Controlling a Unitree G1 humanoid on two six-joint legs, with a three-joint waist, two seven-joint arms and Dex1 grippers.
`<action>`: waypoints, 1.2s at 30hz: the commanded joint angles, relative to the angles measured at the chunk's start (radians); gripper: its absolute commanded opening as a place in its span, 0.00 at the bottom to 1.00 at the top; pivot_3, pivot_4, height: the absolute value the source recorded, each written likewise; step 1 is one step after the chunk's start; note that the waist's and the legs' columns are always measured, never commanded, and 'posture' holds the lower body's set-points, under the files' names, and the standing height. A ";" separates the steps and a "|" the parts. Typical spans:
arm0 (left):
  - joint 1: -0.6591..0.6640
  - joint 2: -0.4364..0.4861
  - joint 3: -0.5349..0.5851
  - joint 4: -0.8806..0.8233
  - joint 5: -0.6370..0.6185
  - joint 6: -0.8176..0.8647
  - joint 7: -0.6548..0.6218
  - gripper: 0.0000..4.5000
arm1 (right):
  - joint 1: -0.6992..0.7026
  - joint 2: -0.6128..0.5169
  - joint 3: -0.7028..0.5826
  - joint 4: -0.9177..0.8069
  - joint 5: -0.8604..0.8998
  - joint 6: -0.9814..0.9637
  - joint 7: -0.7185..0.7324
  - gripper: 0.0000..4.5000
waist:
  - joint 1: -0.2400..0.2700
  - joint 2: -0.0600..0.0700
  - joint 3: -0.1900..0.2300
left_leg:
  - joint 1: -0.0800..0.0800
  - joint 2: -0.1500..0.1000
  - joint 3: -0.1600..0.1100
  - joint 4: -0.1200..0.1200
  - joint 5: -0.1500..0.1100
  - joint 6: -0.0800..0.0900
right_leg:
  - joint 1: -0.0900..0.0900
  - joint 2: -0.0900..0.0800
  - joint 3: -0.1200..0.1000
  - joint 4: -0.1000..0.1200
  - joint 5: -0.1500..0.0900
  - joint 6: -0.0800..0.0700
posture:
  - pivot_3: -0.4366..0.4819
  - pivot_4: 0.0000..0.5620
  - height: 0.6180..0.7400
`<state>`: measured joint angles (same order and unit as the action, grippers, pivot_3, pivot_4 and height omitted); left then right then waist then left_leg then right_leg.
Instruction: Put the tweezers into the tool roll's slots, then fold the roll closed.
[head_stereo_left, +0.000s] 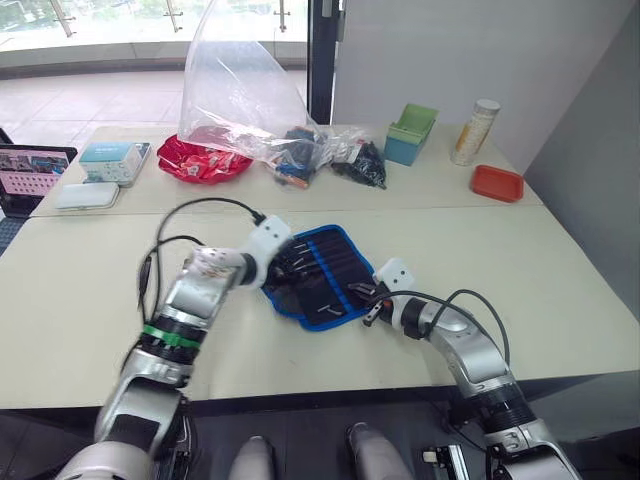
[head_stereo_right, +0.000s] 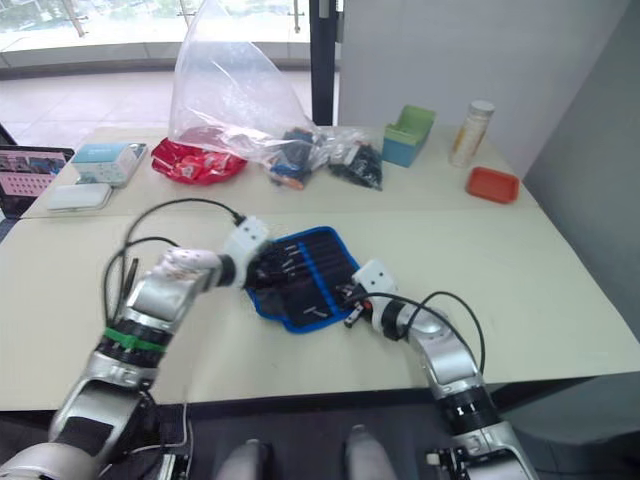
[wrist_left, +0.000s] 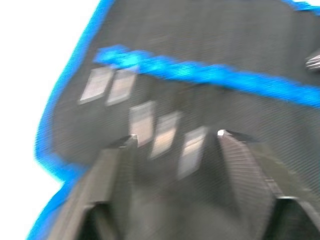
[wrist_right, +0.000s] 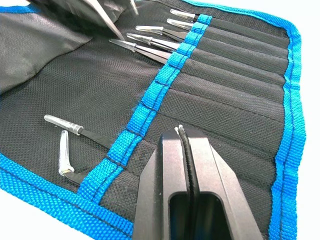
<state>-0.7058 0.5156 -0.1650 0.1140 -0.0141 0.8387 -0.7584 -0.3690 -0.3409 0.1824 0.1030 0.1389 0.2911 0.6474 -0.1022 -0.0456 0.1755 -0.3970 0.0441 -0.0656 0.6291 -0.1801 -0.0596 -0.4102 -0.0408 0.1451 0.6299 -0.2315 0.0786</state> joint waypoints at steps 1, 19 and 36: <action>-0.022 0.056 0.141 -0.076 -0.096 0.018 -0.034 0.99 | 0.009 -0.005 -0.007 0.045 -0.012 -0.006 0.003 0.00 | 0.002 0.000 0.000 | -0.001 0.000 0.000 -0.001 0.000 0.000 | -0.001 0.000 0.000 0.000 0.000 0.000 | 0.48 0.27 0.95; 0.547 0.125 0.704 -0.289 -0.230 -0.300 0.166 0.99 | -0.070 0.020 -0.032 0.112 0.016 -0.111 0.095 0.00 | -0.001 -0.001 0.001 | -0.008 0.002 0.001 -0.003 0.000 0.000 | -0.011 0.000 0.000 0.001 0.001 -0.001 | 0.48 0.27 0.95; 1.027 -0.159 0.922 -0.307 -0.391 -0.652 0.179 0.99 | -0.072 0.054 -0.007 0.189 -0.005 -0.135 0.138 0.00 | 0.001 -0.002 0.000 | -0.005 0.004 0.008 -0.003 0.000 0.000 | -0.012 0.000 0.001 0.000 -0.003 -0.011 | 0.48 0.27 0.95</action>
<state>0.3071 0.3665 0.7347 -0.2058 -0.3860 0.2366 -0.5765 -0.4468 -0.2928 0.1564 0.2726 0.1409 0.1567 0.7737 -0.1014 -0.0480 0.1755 -0.4019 0.0484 -0.0579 0.6261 -0.1803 -0.0599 -0.4218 -0.0412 0.1460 0.6293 -0.2346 0.0671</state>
